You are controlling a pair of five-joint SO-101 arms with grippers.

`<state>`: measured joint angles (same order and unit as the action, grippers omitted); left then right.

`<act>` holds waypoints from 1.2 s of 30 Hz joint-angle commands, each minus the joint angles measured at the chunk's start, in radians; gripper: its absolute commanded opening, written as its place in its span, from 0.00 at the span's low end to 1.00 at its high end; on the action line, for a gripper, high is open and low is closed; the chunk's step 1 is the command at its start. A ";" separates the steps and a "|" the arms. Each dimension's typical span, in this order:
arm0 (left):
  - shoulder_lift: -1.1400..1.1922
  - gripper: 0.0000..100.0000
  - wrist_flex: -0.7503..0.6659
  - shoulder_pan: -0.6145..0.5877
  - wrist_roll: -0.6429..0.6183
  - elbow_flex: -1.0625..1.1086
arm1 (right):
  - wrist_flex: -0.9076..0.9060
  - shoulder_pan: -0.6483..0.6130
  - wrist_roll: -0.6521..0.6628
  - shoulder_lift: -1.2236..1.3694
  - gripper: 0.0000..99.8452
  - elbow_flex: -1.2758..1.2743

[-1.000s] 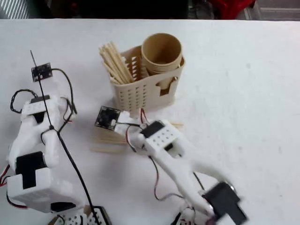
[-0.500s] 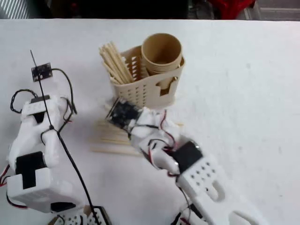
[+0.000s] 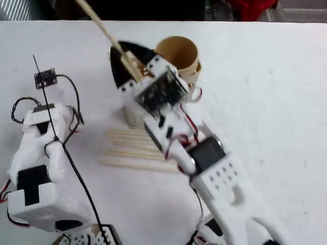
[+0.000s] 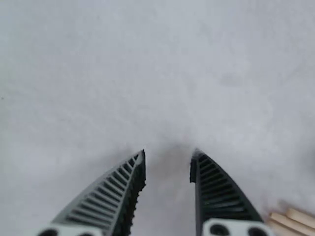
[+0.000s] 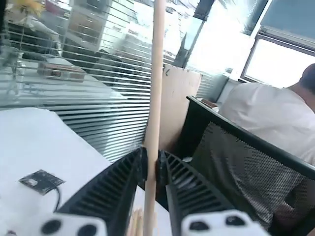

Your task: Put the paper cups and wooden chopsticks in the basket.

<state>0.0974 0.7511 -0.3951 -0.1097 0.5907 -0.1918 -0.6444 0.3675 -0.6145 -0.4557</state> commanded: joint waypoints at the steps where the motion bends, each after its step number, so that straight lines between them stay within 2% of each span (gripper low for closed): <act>1: -0.004 0.17 -0.023 0.007 -0.006 -0.006 | 0.124 0.036 -0.011 0.087 0.02 0.040; 7: -0.004 0.17 -0.023 0.008 -0.006 -0.008 | 0.332 0.097 -0.149 0.213 0.02 -0.077; 15: -0.004 0.17 -0.023 0.008 -0.006 -0.008 | 0.334 0.125 -0.164 0.269 0.02 -0.097; 17: -0.004 0.17 -0.023 0.008 -0.006 -0.008 | 0.311 0.120 -0.164 0.265 0.07 -0.094; 21: -0.004 0.17 -0.023 0.008 -0.006 -0.008 | 0.156 0.117 -0.164 0.265 0.25 -0.075; 23: -0.004 0.17 -0.023 0.008 -0.006 -0.009 | 0.062 0.117 -0.164 0.265 0.27 -0.052; 28: -0.004 0.17 -0.023 0.008 -0.006 -0.009 | -0.140 0.116 -0.164 0.182 0.21 0.017; 33: -0.004 0.17 -0.023 0.007 -0.006 -0.009 | -0.430 0.050 -0.158 -0.042 0.01 0.046; 36: -0.004 0.17 -0.023 0.007 -0.006 -0.009 | -0.615 0.004 -0.107 -0.179 0.06 0.055</act>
<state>0.0974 0.7511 -0.3951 -0.1097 0.5907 -0.6444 -0.6030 0.2110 -0.6544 -0.4588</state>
